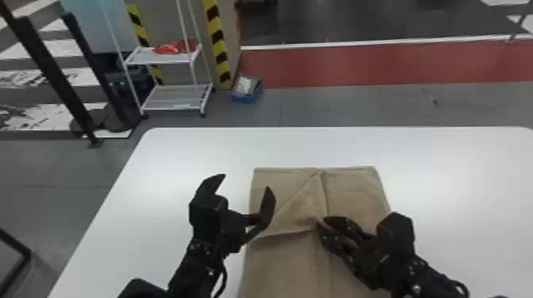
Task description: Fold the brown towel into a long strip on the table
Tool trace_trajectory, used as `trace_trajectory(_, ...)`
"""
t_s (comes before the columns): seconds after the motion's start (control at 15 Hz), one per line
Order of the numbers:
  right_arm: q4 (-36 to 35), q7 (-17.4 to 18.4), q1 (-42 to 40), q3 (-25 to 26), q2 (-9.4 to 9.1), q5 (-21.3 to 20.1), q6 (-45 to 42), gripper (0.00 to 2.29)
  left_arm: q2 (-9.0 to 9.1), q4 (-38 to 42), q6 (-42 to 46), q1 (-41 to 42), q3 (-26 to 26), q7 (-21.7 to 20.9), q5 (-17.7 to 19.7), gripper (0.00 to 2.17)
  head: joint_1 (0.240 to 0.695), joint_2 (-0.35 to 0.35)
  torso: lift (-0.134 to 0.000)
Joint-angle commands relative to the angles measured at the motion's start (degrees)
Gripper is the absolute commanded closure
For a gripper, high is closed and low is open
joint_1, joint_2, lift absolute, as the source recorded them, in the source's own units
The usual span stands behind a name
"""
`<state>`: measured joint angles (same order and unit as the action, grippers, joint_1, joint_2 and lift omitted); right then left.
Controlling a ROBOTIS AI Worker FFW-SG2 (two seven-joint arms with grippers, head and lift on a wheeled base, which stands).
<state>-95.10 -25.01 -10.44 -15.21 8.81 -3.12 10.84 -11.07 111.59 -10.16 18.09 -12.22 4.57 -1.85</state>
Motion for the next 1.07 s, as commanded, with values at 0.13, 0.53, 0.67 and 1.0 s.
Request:
trace_trajectory(0.13, -1.14, -1.00, -0.63, 1.06, 0.25, 0.74, -0.86, 1.41, 0.00, 0.03, 0.00, -0.16, 0.00, 0.09, 0.09, 0.04, 0.695, 0.131, -0.111)
trace_trajectory(0.53, -19.51, -9.62, -10.56, 20.83, 0.86, 8.83, 1.60, 1.41, -0.09, 0.12, 0.00, -0.16, 0.79, 0.09, 0.09, 0.04, 0.695, 0.085, -0.111)
trace_trajectory(0.67, -20.13, -11.29, -11.62, 30.94, 0.86, 12.52, 1.60, 1.41, -0.09, 0.12, 0.17, -0.25, 0.88, 0.09, 0.18, 0.04, 0.695, 0.029, -0.111)
trace_trajectory(1.0, -10.19, -12.17, -6.96, 47.37, 2.80, 14.81, 1.60, 1.41, -0.09, -0.06, 0.17, -0.42, 0.70, 0.09, 0.18, 0.04, 0.695, -0.200, -0.111)
